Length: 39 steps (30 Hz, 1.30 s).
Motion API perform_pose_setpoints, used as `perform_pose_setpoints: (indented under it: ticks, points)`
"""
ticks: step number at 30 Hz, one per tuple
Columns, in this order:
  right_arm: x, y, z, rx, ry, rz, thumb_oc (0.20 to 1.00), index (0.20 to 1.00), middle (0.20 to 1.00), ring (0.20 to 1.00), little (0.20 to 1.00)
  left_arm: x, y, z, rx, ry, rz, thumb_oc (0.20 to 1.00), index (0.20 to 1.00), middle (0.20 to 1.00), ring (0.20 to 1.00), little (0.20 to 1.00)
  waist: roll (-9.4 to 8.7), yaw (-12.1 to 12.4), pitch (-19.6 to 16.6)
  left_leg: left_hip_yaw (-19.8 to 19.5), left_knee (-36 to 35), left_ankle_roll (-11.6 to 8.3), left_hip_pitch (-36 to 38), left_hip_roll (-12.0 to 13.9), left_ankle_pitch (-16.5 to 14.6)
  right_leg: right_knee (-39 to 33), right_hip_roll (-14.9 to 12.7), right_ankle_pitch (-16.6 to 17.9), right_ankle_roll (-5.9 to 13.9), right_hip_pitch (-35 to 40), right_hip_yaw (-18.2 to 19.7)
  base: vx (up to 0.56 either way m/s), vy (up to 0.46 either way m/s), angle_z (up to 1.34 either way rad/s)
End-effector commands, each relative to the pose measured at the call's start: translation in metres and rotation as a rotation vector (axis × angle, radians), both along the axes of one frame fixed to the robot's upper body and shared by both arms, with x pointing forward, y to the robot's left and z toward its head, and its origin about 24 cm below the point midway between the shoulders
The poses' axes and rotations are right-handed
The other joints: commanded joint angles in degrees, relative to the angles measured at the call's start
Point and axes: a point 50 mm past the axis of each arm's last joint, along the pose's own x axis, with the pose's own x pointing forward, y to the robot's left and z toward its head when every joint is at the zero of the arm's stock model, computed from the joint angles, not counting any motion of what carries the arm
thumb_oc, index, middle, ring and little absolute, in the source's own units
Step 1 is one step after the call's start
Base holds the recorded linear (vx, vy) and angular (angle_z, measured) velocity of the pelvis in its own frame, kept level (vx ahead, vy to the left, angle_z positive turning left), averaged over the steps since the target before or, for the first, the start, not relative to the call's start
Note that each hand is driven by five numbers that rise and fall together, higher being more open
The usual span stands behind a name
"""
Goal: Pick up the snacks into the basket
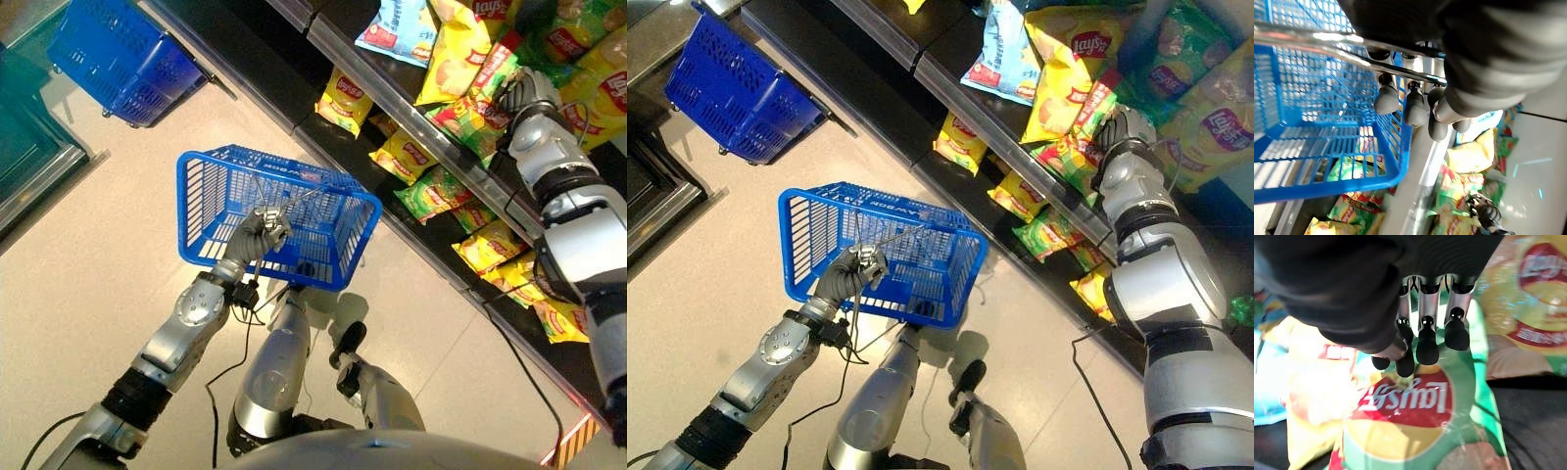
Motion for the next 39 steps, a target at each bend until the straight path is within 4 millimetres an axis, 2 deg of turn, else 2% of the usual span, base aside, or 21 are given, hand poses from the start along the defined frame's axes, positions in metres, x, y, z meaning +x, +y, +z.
perform_pose_setpoints:
  ticks: [1, 2, 3, 11, 17, 19, 20, 21, 29, 36, 39]
  points:
    - [-0.002, 0.004, 0.010, -0.033, -0.097, 0.043, 0.200, 0.200, 0.200, 0.200, 0.200, -0.019, -0.009, 0.052, -0.141, -0.270, -0.091, 0.200, 0.200, 0.200, 0.200, 0.200, -0.98, -2.24, -5.53, 3.32, 2.96, 0.57, 1.08, -0.15, -8.02, -0.02, -2.21, 1.36, 1.90, -1.84, 1.65, 0.00, 0.004, -0.09]
    - [-0.002, 0.004, 0.010, -0.033, -0.097, 0.043, 0.200, 0.200, 0.200, 0.200, 0.200, -0.019, -0.009, 0.052, -0.141, -0.270, -0.091, 0.200, 0.200, 0.200, 0.200, 0.200, -0.98, -2.24, -5.53, 3.32, 2.96, 0.57, 1.08, -0.15, -8.02, -0.02, -2.21, 1.36, 1.90, -1.84, 1.65, -0.01, 0.009, -0.08]
    - [-0.002, 0.010, 0.012, -0.010, -0.140, 0.077, 0.200, 0.200, 0.200, 0.200, 0.200, -0.020, -0.003, 0.048, -0.136, -0.248, -0.061, 0.200, 0.200, 0.200, 0.200, 0.200, -1.55, -3.38, -6.80, 3.82, 2.25, 0.68, 1.97, 0.22, -8.03, -0.53, -2.01, 1.51, 1.90, -1.35, 2.24, 0.00, 0.010, -0.03]
    - [-0.005, 0.004, 0.011, 0.020, -0.171, 0.075, 0.200, 0.200, 0.200, 0.200, 0.200, -0.025, 0.008, 0.043, -0.127, -0.216, -0.040, 0.200, 0.200, 0.200, 0.200, 0.200, -2.73, -5.09, -10.02, 5.58, 0.65, 0.76, 4.23, 0.86, -8.09, -2.24, -1.88, 2.23, 2.23, 0.08, 3.66, 0.01, 0.007, -0.15]
    - [-0.008, 0.007, 0.016, 0.014, -0.214, 0.099, 0.200, 0.200, 0.200, 0.200, 0.200, -0.027, 0.012, 0.038, -0.119, -0.195, -0.023, 0.200, 0.200, 0.200, 0.200, 0.200, -2.94, -6.16, -12.16, 6.31, 0.29, 0.88, 5.77, 1.12, -8.51, -2.95, -1.76, 2.32, 2.30, 1.19, 4.59, 0.01, 0.004, -0.08]
    - [-0.007, 0.004, 0.012, 0.008, -0.178, 0.095, 0.200, 0.200, 0.200, 0.200, 0.200, -0.028, 0.012, 0.037, -0.110, -0.190, -0.033, 0.200, 0.200, 0.200, 0.200, 0.200, -3.01, -6.31, -12.56, 6.61, 0.35, 0.89, 6.02, 1.11, -8.72, -3.05, -1.72, 2.26, 2.32, 1.38, 4.82, 0.01, 0.012, -0.14]
    - [-0.007, 0.002, 0.014, 0.025, -0.189, 0.083, 0.840, 0.840, 0.840, 0.840, 0.840, -0.028, 0.012, 0.037, -0.112, -0.187, -0.034, 0.200, 0.200, 0.200, 0.200, 0.200, -3.02, -6.33, -12.67, 6.72, 0.66, 0.96, 5.96, 1.09, -8.88, -2.89, -1.76, 2.27, 2.31, 1.35, 5.01, -0.01, 0.010, -0.10]
    - [-0.007, 0.001, 0.010, 0.030, -0.174, 0.073, 1.000, 1.000, 1.000, 1.000, 1.000, -0.028, 0.012, 0.037, -0.114, -0.184, -0.037, 0.200, 0.200, 0.200, 0.200, 0.200, -3.11, -6.27, -12.66, 6.81, 0.83, 0.97, 5.91, 1.11, -8.93, -2.76, -1.82, 2.27, 2.32, 1.34, 5.05, -0.01, 0.006, -0.06]
    - [-0.002, 0.009, 0.006, 0.074, -0.156, 0.095, 1.000, 1.000, 1.000, 1.000, 1.000, -0.027, 0.006, 0.038, -0.105, -0.186, -0.067, 0.200, 0.200, 0.200, 0.200, 0.200, -3.65, -5.76, -10.77, 5.84, 2.13, 0.61, 4.34, 1.08, -8.86, -1.97, -1.30, 1.89, 1.94, -0.03, 5.00, -0.02, -0.021, -0.02]
    - [0.000, 0.019, 0.005, 0.067, -0.145, 0.148, 1.000, 1.000, 1.000, 1.000, 1.000, -0.022, -0.002, 0.043, -0.124, -0.211, -0.076, 0.200, 0.200, 0.200, 0.200, 0.200, -3.63, -5.08, -5.16, 5.78, 4.36, 0.08, 1.16, 1.25, -8.43, 0.45, -0.65, 1.64, 1.35, -3.11, 5.22, -0.07, -0.010, 0.04]
    - [0.001, 0.019, 0.005, 0.065, -0.140, 0.148, 1.000, 1.000, 1.000, 1.000, 1.000, -0.022, -0.003, 0.043, -0.126, -0.213, -0.076, 0.200, 0.200, 0.200, 0.200, 0.200, -3.56, -4.91, -4.66, 5.81, 4.49, 0.01, 0.92, 1.24, -8.37, 0.77, -0.56, 1.58, 1.30, -3.46, 5.22, -0.02, -0.003, -0.01]
